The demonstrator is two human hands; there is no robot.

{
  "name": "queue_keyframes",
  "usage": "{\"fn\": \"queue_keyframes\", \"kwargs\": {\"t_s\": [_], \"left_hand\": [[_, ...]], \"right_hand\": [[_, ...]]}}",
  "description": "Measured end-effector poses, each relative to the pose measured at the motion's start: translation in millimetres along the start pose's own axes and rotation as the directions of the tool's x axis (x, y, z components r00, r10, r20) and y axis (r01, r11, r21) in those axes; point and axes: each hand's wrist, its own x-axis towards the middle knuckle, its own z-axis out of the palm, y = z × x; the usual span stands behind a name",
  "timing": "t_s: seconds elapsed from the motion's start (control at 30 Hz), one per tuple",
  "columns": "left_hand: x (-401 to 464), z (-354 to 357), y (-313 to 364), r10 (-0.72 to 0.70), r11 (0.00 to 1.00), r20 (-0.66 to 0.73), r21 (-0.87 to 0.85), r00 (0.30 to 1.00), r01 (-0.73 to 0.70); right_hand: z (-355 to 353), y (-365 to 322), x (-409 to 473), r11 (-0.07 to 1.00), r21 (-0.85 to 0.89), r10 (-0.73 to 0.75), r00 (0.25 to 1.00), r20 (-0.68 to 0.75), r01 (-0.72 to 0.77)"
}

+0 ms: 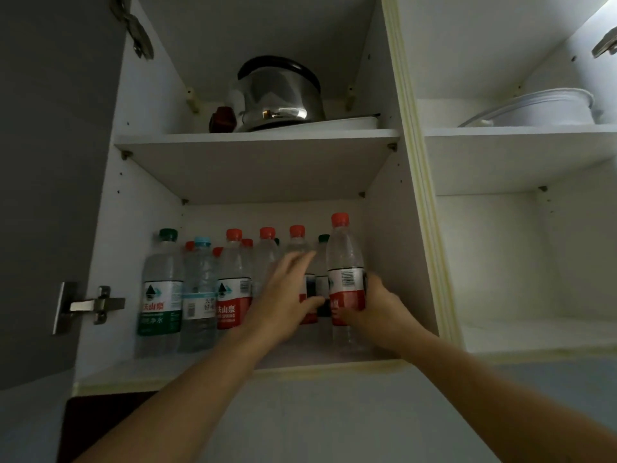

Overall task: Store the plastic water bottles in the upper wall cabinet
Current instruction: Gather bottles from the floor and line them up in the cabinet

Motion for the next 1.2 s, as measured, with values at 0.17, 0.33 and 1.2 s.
{"fn": "queue_keyframes", "kwargs": {"t_s": [0.17, 0.33, 1.2], "left_hand": [[-4.9, -5.8, -43.6, -0.037, 0.896, 0.166, 0.442, 0.985, -0.041], [-3.9, 3.4, -54.6, -0.064, 0.85, 0.174, 0.526, 0.983, -0.037], [-41.9, -25.0, -19.8, 0.0, 0.974, -0.047, 0.226, 0.999, 0.011]], "right_hand": [[1.7, 7.4, 29.5, 0.999, -0.027, 0.04, 0.992, 0.117, -0.037], [7.2, 8.4, 50.5, 0.991, -0.116, 0.08, 0.985, 0.156, -0.062], [9.3, -4.9, 10.1, 0.977, -0.197, -0.083, 0.996, 0.017, 0.085]]}}
